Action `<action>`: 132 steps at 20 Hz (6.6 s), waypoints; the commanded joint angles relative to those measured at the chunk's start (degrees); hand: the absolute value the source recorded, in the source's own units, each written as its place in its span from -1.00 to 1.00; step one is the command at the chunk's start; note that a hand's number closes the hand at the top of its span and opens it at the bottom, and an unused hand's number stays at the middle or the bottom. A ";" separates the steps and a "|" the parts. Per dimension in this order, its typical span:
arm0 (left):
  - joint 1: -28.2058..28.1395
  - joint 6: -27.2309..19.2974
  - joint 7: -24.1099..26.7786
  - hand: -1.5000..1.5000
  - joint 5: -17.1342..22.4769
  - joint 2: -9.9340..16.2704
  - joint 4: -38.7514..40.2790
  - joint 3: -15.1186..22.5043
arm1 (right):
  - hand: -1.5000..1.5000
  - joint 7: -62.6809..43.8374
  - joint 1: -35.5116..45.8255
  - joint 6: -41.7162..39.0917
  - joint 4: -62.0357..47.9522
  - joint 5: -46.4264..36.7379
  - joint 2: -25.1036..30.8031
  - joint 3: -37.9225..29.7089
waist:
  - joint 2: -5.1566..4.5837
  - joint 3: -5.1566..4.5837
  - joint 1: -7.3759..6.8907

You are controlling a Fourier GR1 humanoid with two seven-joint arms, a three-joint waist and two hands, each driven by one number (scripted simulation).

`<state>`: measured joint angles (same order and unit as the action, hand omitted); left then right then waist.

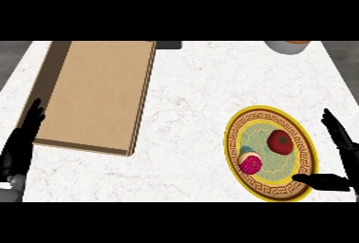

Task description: Pick the tomato from the plate and place it in the cardboard box

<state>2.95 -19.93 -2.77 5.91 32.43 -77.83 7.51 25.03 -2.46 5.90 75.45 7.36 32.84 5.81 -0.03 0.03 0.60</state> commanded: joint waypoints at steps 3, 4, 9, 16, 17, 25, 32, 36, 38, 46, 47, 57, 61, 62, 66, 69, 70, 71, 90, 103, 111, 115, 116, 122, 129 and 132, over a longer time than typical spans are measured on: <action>1.14 1.48 0.93 0.00 -1.76 1.80 2.10 -1.23 | -1.00 23.69 -2.62 -11.55 -11.80 5.13 -1.11 -5.09 | -0.12 0.12 -0.48; -0.42 1.47 2.37 0.00 -2.25 0.65 2.12 -0.80 | -1.00 25.76 -1.59 -12.31 -14.01 3.75 1.30 -6.74 | -0.07 0.07 -0.68; 2.35 1.06 0.34 0.00 -3.37 -0.68 3.00 -0.35 | -1.00 17.23 0.96 -3.77 -12.81 -8.93 8.55 -3.11 | -0.03 -0.10 -0.55; 2.69 4.31 0.66 0.00 -2.13 1.62 3.69 -3.16 | -1.00 1.25 7.99 -10.58 -8.92 -17.68 15.47 4.07 | 0.00 -0.18 -1.23; 1.76 3.47 -1.34 0.00 -3.36 1.23 0.44 -1.56 | -1.00 -1.84 7.59 -10.30 -6.52 -19.59 14.69 6.26 | 0.16 -0.15 -1.31; 3.87 3.28 -0.33 0.00 -6.02 -2.17 5.02 -2.53 | -1.00 -13.90 16.18 -21.87 -7.22 -24.67 12.99 9.60 | -0.05 -0.05 -0.87; 3.03 4.34 2.73 0.00 -8.47 -4.69 6.49 -5.71 | -1.00 -17.21 18.34 -23.13 -8.84 -31.98 8.01 8.21 | -0.01 -0.05 -0.70; 2.10 6.58 3.60 0.00 -9.09 -5.06 6.32 -7.93 | -1.00 -18.21 18.03 -25.99 -7.26 -34.41 6.40 6.69 | 0.03 -0.05 -0.65; 0.70 9.79 -1.31 0.00 -7.16 -1.78 0.25 -10.53 | -1.00 -21.23 14.22 -24.06 -2.69 -35.88 4.10 7.21 | 0.11 -0.04 -0.64; 2.06 10.40 -1.38 0.00 -12.10 -6.06 0.20 -11.08 | -1.00 -15.96 15.72 -28.03 -4.62 -38.66 0.16 2.97 | 0.07 -0.03 -0.69; 1.18 8.00 -4.77 0.00 -13.66 -7.44 -3.13 -9.64 | -1.00 -15.45 15.25 -29.39 -2.33 -37.58 1.21 2.38 | 0.11 -0.02 -0.67; 0.31 11.40 -1.86 0.00 -15.00 -8.54 -1.29 -13.21 | -1.00 -22.06 12.08 -32.50 5.69 -43.39 -3.79 3.18 | 0.07 -0.03 -0.73; 4.41 13.46 0.87 0.00 -13.94 -7.16 5.11 -16.23 | -1.00 -27.66 10.98 -32.41 6.32 -45.98 -7.14 4.49 | 0.01 -0.05 -0.49; 0.28 10.67 -2.87 0.00 -16.43 -10.04 -2.68 -13.58 | -1.00 -25.99 14.39 -33.89 1.03 -45.78 -6.59 2.57 | 0.03 -0.02 -0.91; 4.25 11.40 -0.46 0.00 -18.38 -10.93 3.24 -14.79 | -1.00 -22.78 13.78 -32.52 -1.25 -49.07 -7.22 1.66 | 0.00 -0.03 -0.58; 0.82 13.54 2.74 0.00 -16.49 -9.25 1.60 -16.92 | 1.00 -23.95 17.83 -24.75 -7.36 -53.95 -11.68 3.27 | -0.07 -0.02 -1.01; -0.64 11.73 1.69 0.00 -17.36 -11.55 0.28 -15.18 | 1.00 -20.36 12.49 -19.07 -3.27 -55.76 -9.81 3.90 | 0.00 -0.01 -0.74; -2.47 12.47 -3.00 0.00 -17.63 -10.56 -6.14 -14.63 | 1.00 -20.01 17.26 -19.57 -6.28 -55.02 -9.33 1.63 | 0.04 0.03 -1.35; 2.45 14.32 -0.98 0.00 -17.44 -10.08 1.49 -16.83 | 1.00 -45.97 43.15 -19.37 10.96 -82.43 -25.51 18.06 | 0.40 -0.08 -0.74; 1.67 14.44 -1.35 0.00 -18.77 -10.43 -1.45 -16.90 | 1.00 -45.85 54.84 -18.06 16.20 -77.72 -32.72 25.18 | 0.13 -0.05 -1.56; 5.94 12.96 -0.11 0.00 -20.51 -13.14 3.05 -15.17 | 1.00 -59.24 71.76 -8.37 3.17 -57.12 -32.82 29.55 | -0.19 -0.17 -3.31; 6.12 13.94 1.37 0.00 -20.51 -13.56 4.72 -14.52 | 1.00 -59.04 77.94 0.90 -8.13 -50.97 -32.83 30.58 | -0.62 -0.24 -4.42; 8.39 14.99 -1.69 0.00 -19.85 -12.11 3.06 -15.28 | 1.00 -59.42 78.92 2.18 -9.77 -48.22 -32.84 30.73 | -0.59 -0.20 -4.70; 7.11 15.96 -1.32 0.00 -19.85 -12.31 1.49 -14.54 | 1.00 -59.96 85.90 8.07 -20.33 -37.23 -32.84 33.89 | -0.68 -0.24 -6.18; 11.11 15.75 -0.75 0.00 -20.79 -13.39 3.39 -13.18 | 1.00 -57.10 88.03 14.21 -31.47 -32.03 -32.84 39.10 | -1.86 -0.43 -9.13; 11.02 16.72 -0.47 0.00 -20.56 -12.95 3.68 -13.10 | 1.00 -55.87 89.59 13.50 -37.02 -31.61 -32.84 40.06 | -2.01 -0.44 -9.35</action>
<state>13.94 -3.92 -3.81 -14.85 19.22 -74.09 -5.68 -32.03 85.82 18.41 44.50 -25.83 0.00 43.94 -1.83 -0.38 -8.07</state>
